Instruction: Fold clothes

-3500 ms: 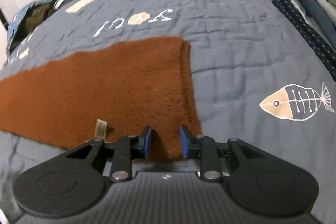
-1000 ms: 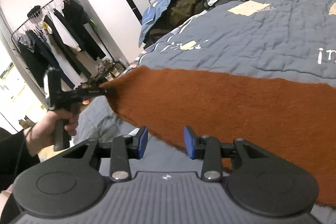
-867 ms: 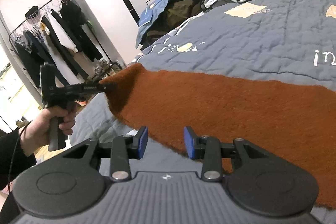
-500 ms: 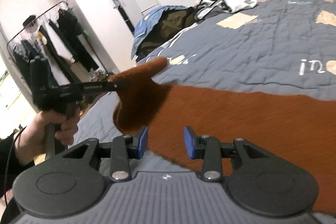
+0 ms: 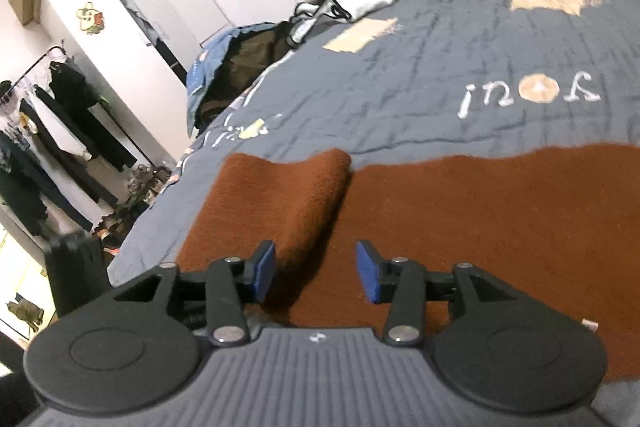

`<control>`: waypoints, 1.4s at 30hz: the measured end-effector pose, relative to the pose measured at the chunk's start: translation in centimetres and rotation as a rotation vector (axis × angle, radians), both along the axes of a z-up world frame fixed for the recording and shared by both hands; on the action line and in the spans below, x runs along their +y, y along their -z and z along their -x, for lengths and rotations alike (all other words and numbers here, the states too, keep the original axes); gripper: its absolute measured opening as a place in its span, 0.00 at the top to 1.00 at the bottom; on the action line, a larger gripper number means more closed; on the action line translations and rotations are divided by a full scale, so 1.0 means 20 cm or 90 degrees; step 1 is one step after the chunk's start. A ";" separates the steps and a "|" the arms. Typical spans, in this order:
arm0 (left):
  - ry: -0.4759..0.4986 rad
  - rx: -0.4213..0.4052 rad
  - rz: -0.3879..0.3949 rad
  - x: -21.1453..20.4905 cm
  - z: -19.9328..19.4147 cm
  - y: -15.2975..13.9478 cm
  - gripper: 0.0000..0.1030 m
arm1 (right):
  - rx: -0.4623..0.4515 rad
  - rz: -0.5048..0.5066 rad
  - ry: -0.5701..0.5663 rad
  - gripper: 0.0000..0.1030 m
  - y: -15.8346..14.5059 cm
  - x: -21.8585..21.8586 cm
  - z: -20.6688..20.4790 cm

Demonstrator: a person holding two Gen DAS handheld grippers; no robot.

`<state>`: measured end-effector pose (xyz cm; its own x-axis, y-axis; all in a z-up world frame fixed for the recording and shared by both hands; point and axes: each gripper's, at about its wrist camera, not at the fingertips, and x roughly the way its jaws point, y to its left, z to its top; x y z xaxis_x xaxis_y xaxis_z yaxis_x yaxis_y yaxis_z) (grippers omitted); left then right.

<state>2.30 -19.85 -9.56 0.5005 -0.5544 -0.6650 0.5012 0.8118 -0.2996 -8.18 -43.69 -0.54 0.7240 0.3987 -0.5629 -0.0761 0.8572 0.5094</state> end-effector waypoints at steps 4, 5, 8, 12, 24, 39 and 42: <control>0.015 -0.048 -0.021 -0.03 0.05 -0.05 0.91 | 0.024 -0.019 0.002 0.53 0.07 0.01 -0.04; 0.023 -0.063 -0.027 -0.04 0.07 -0.06 0.91 | 0.028 -0.024 0.000 0.53 0.08 0.02 -0.05; 0.039 -0.087 -0.037 -0.05 0.14 -0.09 0.91 | 0.034 -0.040 -0.005 0.53 0.11 0.04 -0.09; 0.062 -0.140 -0.080 -0.10 0.21 -0.10 0.91 | 0.050 -0.086 -0.019 0.53 0.15 0.08 -0.13; 0.089 -0.205 -0.126 -0.17 0.29 -0.12 0.90 | 0.109 -0.166 -0.030 0.54 0.24 0.23 -0.21; 0.083 -0.126 -0.104 0.01 0.07 -0.54 0.38 | 0.132 -0.122 0.007 0.88 0.30 0.24 -0.20; 0.084 -0.063 -0.082 -0.15 -0.15 -0.57 0.38 | 0.134 -0.113 0.006 0.88 0.31 0.24 -0.20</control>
